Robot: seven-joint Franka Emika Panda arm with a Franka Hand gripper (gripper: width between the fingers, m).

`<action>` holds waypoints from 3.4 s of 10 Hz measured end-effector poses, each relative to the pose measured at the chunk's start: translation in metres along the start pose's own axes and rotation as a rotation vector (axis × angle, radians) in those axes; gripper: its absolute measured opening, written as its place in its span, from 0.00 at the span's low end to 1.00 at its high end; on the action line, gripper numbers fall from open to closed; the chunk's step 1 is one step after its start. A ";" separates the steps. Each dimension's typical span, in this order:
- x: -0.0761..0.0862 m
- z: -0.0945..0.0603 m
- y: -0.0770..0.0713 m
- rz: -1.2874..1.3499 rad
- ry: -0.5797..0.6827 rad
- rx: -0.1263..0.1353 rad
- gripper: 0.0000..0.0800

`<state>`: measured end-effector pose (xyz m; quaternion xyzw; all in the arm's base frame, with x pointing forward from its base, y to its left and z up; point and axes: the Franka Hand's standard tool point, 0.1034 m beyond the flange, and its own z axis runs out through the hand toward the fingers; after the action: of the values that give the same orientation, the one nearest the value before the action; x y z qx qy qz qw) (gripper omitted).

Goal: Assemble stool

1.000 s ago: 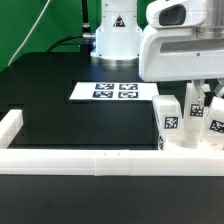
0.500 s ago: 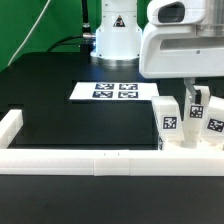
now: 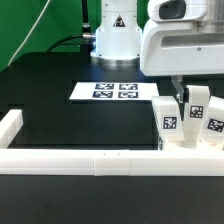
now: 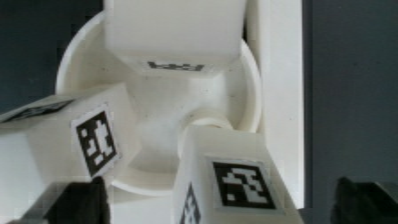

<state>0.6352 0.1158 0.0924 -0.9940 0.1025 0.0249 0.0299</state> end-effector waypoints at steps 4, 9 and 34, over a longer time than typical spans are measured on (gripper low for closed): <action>0.005 0.001 -0.009 0.031 0.008 0.000 0.81; 0.017 0.009 -0.004 0.063 -0.013 -0.015 0.81; 0.004 0.022 -0.002 1.520 0.030 0.203 0.43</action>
Offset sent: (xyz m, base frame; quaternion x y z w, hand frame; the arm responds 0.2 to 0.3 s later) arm 0.0000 0.0000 0.0000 0.0000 0.0000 0.0000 1.0000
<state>0.6383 0.1188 0.0708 -0.6429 0.7599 0.0157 0.0944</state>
